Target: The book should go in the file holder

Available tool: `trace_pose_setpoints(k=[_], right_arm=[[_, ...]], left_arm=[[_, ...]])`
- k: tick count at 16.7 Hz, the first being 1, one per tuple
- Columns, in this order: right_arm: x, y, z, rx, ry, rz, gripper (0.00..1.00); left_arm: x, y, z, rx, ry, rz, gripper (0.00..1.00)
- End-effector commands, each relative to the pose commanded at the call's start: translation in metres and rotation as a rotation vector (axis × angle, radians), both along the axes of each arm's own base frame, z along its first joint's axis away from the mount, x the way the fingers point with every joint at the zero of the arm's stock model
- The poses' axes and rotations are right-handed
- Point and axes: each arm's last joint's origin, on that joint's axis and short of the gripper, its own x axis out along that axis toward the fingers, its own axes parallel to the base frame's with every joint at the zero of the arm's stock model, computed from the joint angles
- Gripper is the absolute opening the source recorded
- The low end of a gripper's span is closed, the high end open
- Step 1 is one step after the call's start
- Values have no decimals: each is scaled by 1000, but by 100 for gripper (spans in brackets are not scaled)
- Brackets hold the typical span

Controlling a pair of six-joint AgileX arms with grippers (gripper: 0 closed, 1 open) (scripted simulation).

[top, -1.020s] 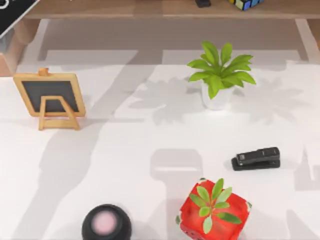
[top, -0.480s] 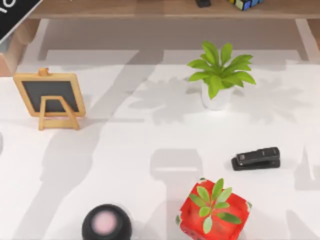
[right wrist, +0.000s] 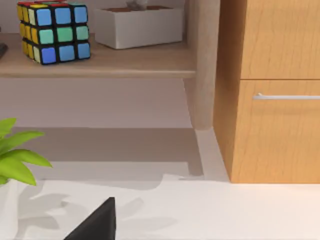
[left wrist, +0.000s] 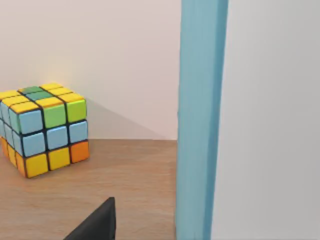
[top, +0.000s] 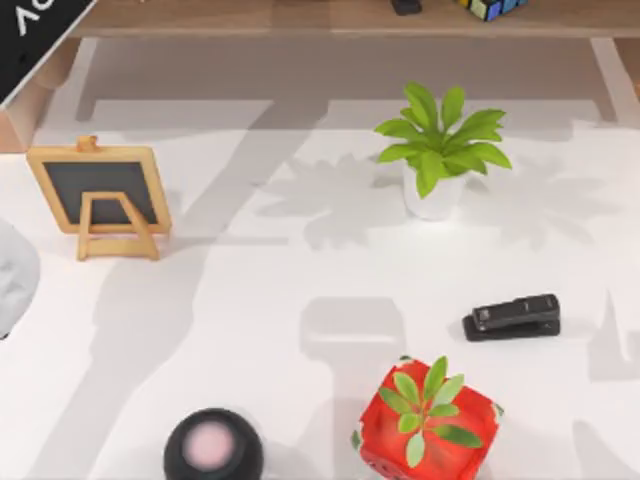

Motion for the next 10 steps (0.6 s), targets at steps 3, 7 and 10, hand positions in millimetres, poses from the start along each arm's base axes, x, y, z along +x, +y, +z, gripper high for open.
trace_pose_setpoints(k=[3,7,10], right_arm=[[0,0,0,0,0,0,100],[0,0,0,0,0,0,100],[0,0,0,0,0,0,100]], left_arm=[[0,0,0,0,0,0,85],[0,0,0,0,0,0,55],[0,0,0,0,0,0,32]])
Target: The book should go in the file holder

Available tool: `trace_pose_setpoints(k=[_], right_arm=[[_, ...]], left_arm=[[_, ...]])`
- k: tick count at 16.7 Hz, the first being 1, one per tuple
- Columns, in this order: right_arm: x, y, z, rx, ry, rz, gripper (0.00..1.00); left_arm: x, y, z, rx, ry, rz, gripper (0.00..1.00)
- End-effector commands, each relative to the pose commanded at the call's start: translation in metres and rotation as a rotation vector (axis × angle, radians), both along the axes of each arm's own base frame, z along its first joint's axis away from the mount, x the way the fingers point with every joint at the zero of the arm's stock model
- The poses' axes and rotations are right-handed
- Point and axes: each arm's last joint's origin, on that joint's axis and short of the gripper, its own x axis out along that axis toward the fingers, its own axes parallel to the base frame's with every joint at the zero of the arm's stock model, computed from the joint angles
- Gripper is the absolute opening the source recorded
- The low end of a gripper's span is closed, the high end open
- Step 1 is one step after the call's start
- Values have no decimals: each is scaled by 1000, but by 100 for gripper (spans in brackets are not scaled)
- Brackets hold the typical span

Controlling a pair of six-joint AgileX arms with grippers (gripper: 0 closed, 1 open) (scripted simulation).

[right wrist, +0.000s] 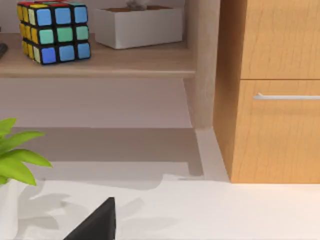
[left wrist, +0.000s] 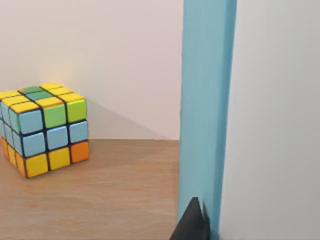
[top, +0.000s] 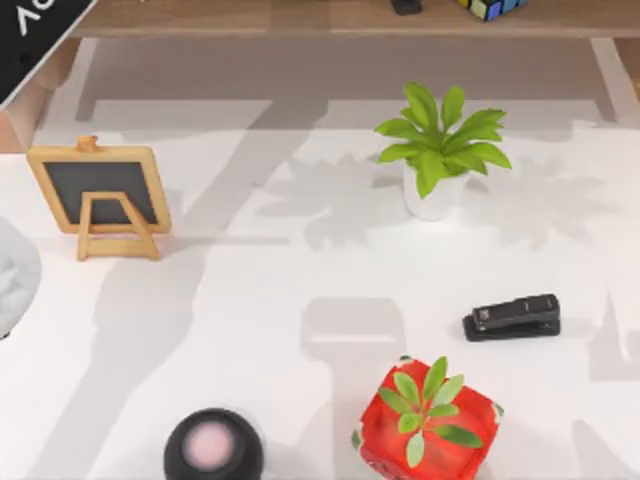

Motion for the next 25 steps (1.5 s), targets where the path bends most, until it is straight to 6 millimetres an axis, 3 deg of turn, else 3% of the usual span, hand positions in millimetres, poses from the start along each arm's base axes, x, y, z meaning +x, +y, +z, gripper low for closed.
trace_pose_setpoints(k=[4,5,15,25], right_arm=[[0,0,0,0,0,0,100],[0,0,0,0,0,0,100],[0,0,0,0,0,0,100],[0,0,0,0,0,0,100]], left_arm=[[0,0,0,0,0,0,2],[0,0,0,0,0,0,0],[-1,-2,1,2,2,-4,0],[-1,-1,15,1,-1,-3,0]])
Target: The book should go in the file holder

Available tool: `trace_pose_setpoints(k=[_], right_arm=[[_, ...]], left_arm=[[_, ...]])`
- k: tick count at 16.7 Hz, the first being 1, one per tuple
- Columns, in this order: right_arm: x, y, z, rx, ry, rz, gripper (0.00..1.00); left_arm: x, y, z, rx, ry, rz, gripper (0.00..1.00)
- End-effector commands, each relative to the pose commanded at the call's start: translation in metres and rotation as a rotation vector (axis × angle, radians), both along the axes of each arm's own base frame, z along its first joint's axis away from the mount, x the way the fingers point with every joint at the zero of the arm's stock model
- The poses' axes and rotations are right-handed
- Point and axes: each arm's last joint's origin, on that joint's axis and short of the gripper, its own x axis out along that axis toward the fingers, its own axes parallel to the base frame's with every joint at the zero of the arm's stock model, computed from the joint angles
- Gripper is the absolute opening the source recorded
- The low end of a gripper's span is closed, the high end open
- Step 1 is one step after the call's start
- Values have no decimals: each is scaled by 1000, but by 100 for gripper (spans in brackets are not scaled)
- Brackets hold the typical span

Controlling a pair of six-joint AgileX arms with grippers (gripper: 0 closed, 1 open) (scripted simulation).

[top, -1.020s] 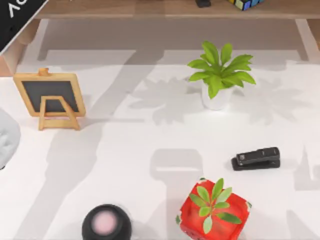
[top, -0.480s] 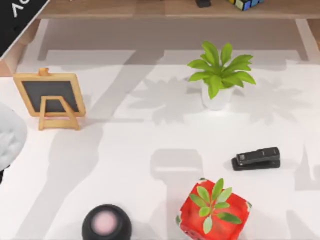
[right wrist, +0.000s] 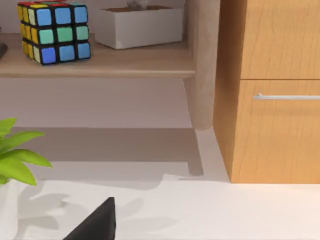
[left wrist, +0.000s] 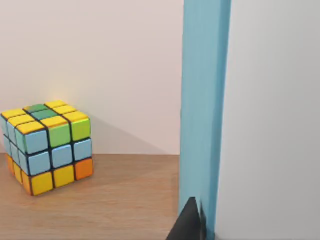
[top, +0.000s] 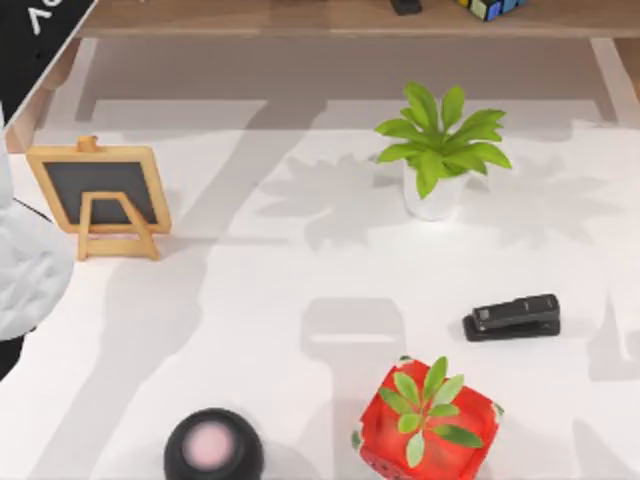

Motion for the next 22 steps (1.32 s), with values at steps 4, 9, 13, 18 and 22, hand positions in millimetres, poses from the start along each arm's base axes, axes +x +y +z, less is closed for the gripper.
trace_pose_setpoints(k=[4,9,13,18,22], right_arm=[[0,0,0,0,0,0,100],[0,0,0,0,0,0,100],[0,0,0,0,0,0,100],[0,0,0,0,0,0,100],[0,0,0,0,0,0,100]], left_arm=[[-2,11,10,-1,-28,10,0],[6,104,48,84,-145,142,0],[17,215,50,293,-160,329,0],[22,370,-19,653,65,518,0],[-12,479,-111,899,349,532,0]])
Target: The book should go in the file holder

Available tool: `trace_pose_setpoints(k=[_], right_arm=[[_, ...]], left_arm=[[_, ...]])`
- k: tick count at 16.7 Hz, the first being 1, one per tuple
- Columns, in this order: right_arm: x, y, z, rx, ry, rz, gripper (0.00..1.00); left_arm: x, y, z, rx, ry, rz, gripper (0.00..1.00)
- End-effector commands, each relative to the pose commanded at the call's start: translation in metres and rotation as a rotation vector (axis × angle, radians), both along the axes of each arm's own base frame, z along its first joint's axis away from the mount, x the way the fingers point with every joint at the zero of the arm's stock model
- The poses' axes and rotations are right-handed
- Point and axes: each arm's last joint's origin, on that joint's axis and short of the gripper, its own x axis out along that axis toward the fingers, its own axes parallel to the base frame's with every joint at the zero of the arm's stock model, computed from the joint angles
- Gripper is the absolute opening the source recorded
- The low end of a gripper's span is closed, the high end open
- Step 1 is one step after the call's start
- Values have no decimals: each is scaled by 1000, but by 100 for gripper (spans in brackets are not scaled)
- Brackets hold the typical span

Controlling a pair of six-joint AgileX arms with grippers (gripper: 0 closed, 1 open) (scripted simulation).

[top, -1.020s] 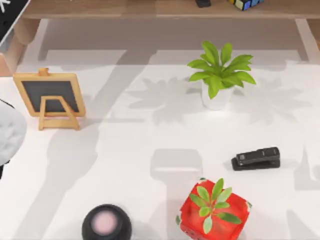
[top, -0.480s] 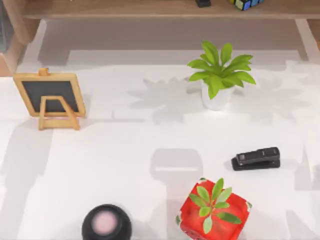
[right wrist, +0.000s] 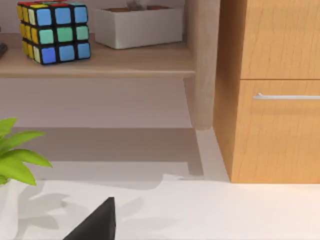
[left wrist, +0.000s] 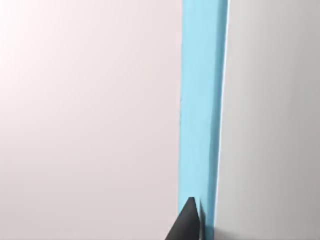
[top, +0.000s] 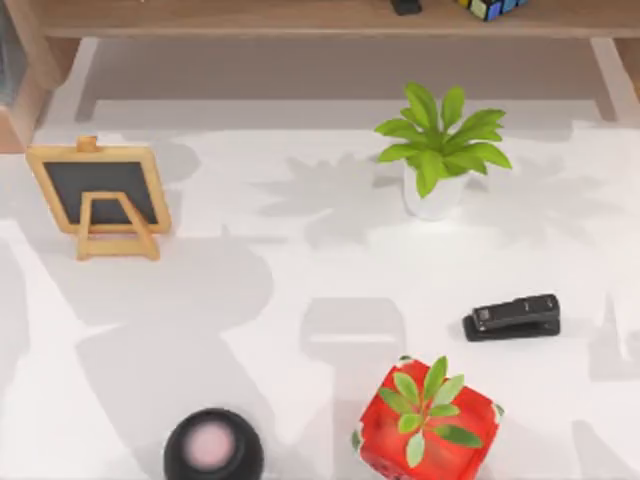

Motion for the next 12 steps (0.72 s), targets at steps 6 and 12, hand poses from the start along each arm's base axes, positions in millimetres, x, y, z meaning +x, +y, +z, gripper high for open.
trace_pose_setpoints(k=[6,12], right_arm=[[0,0,0,0,0,0,100],[0,0,0,0,0,0,100]], left_arm=[[-81,60,-127,152,372,-90,0],[-94,8,-169,409,410,-441,0]])
